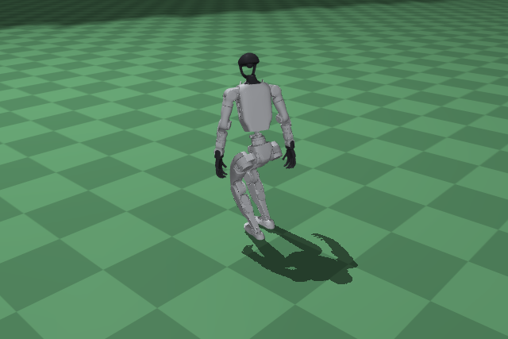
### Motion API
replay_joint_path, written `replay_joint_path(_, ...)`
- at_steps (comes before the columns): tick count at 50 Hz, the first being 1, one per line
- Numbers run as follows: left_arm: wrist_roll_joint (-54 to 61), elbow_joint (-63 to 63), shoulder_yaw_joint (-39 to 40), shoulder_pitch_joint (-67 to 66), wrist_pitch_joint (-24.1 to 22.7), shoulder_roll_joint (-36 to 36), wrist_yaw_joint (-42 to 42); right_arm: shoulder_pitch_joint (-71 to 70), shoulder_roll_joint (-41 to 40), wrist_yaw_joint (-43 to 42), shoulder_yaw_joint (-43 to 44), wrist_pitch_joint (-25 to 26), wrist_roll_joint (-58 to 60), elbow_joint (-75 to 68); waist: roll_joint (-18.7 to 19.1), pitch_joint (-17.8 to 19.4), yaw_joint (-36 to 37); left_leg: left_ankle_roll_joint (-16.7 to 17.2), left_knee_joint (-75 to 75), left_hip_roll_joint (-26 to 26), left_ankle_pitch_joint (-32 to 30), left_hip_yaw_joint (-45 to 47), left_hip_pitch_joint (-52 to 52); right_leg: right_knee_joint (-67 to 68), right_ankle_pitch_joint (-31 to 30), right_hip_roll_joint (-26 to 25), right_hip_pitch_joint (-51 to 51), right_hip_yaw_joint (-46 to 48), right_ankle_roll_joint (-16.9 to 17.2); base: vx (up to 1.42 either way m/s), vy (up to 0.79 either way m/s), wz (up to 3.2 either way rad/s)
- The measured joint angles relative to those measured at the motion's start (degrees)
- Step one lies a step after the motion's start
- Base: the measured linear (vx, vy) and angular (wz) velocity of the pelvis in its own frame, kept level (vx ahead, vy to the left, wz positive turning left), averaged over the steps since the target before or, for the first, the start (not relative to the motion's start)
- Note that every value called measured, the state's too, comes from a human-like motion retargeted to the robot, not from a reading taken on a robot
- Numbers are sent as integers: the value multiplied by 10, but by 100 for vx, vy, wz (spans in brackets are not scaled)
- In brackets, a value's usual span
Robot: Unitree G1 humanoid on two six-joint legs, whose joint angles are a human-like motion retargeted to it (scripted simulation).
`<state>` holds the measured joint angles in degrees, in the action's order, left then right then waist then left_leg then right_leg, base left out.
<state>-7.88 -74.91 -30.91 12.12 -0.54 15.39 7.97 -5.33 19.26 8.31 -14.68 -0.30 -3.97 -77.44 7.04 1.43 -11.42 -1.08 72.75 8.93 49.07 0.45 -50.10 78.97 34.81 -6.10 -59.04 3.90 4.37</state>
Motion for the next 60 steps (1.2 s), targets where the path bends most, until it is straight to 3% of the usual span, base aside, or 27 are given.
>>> replay_joint_path(10,-18,0,-10,8,-1,19,0,2,-12,-3,-22,2,-3,15,6,-24,-15,28,135,-14,9,65,-161,76,100,37,-118,30,-20,0,1,17)
replay_joint_path(20,-35,6,-33,76,-2,57,-8,-65,30,-17,-43,15,-3,26,39,-9,-51,-1,250,-32,9,144,-366,201,152,121,-308,64,-18,-11,3,44)
replay_joint_path(25,-37,7,-51,113,3,64,-21,-100,34,-33,-49,25,-4,22,73,75,-108,-5,277,5,9,139,-399,232,152,199,-309,105,-11,-19,6,101)
replay_joint_path(35,-38,12,-53,172,14,97,-33,-168,68,-50,-72,40,5,7,40,281,-139,-25,368,-7,9,193,-399,361,152,283,-309,123,-28,-21,9,16)
replay_joint_path(40,-44,0,-79,168,24,92,-34,-164,55,-58,-87,51,12,-16,27,284,-170,-27,372,24,9,217,-399,376,152,342,-309,117,-27,-10,10,43)
replay_joint_path(43,-46,-8,-93,152,28,91,-34,-150,54,-63,-100,54,18,-29,16,284,-169,-31,397,14,9,234,-399,398,152,360,-309,119,-39,-13,9,-13)
replay_joint_path(46,-43,-9,-81,117,26,109,-37,-124,83,-65,-120,48,27,-29,13,284,-110,-50,524,-77,9,236,-399,490,152,347,-309,158,-73,-11,10,-148)
replay_joint_path(49,-46,-5,-89,90,23,112,-39,-97,93,-66,-130,45,31,-29,8,284,-76,-54,565,-123,9,242,-399,515,152,329,-309,181,-105,-9,2,-97)
replay_joint_path(60,-46,-3,-108,57,20,121,-44,-50,108,-72,-136,42,39,-36,-8,284,-44,-49,624,-174,9,257,-399,551,152,335,-309,217,-162,-2,0,-17)
